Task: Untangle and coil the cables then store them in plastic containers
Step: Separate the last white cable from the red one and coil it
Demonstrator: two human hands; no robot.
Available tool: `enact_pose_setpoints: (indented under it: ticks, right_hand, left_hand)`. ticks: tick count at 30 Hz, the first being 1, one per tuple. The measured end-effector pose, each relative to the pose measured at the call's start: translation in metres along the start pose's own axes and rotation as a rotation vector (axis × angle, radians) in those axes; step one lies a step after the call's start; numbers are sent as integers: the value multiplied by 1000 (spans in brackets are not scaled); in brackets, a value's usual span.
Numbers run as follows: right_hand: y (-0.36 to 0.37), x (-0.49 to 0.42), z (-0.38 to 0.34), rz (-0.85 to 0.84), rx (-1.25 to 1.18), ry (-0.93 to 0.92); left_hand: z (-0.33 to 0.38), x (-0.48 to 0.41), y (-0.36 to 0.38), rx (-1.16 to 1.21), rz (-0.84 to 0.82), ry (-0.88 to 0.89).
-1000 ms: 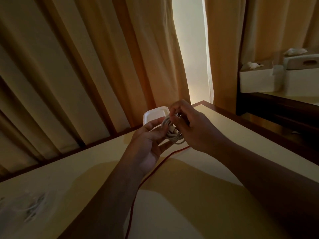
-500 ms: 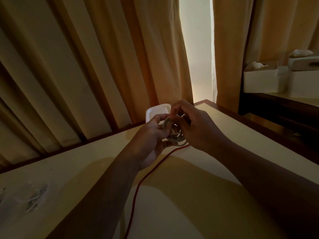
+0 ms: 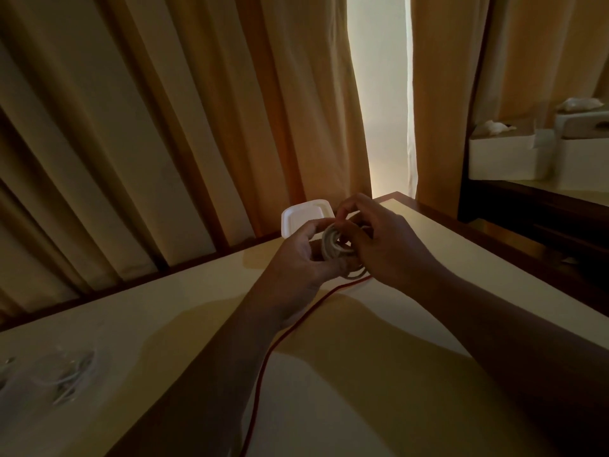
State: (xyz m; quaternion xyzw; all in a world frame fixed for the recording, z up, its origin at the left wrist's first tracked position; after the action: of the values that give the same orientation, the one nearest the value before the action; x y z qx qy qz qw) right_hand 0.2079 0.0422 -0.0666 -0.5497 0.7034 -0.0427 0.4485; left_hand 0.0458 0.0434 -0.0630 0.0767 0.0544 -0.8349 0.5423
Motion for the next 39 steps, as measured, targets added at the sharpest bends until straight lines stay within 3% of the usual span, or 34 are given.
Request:
enact_pose_setpoints:
  ticks: [4,9,19,26,32,36,39]
  right_hand:
    - [1,-1,1,22,-50,74]
    - [2,-1,1,32,-47,128]
    - [1,-1,5,68,11,262]
    - [4,-1,4,83,-94,353]
    - [5,1,7,105,76,295]
    - [7,2,10,83,203,208]
    - [5,1,14,56,203,204]
  left_hand:
    - [-3,5,12,-236,71,178]
    - [-6,8,21,-537,143,248]
    - [-11,5,12,-548,226,351]
    - [-12,7,16,-783,339,623]
    - [-14,-3,13,-877,288,320]
    - [-12,-3,13,-1014,136,261]
    - [-5,-2,4,-861,80,247]
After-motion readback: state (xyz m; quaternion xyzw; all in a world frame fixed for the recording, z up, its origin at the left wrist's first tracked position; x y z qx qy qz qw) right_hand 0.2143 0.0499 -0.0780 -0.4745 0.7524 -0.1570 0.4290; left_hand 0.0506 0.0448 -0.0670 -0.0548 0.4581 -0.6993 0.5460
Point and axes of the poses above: each hand's wrist, its own x-axis away from the middle knuckle, its own y-axis out of the palm, z = x × y, the point moved 1 cm from there along -x, towards the middle knuckle, and after that the axes turned 15 degrees about x, right-handed, at the moved point
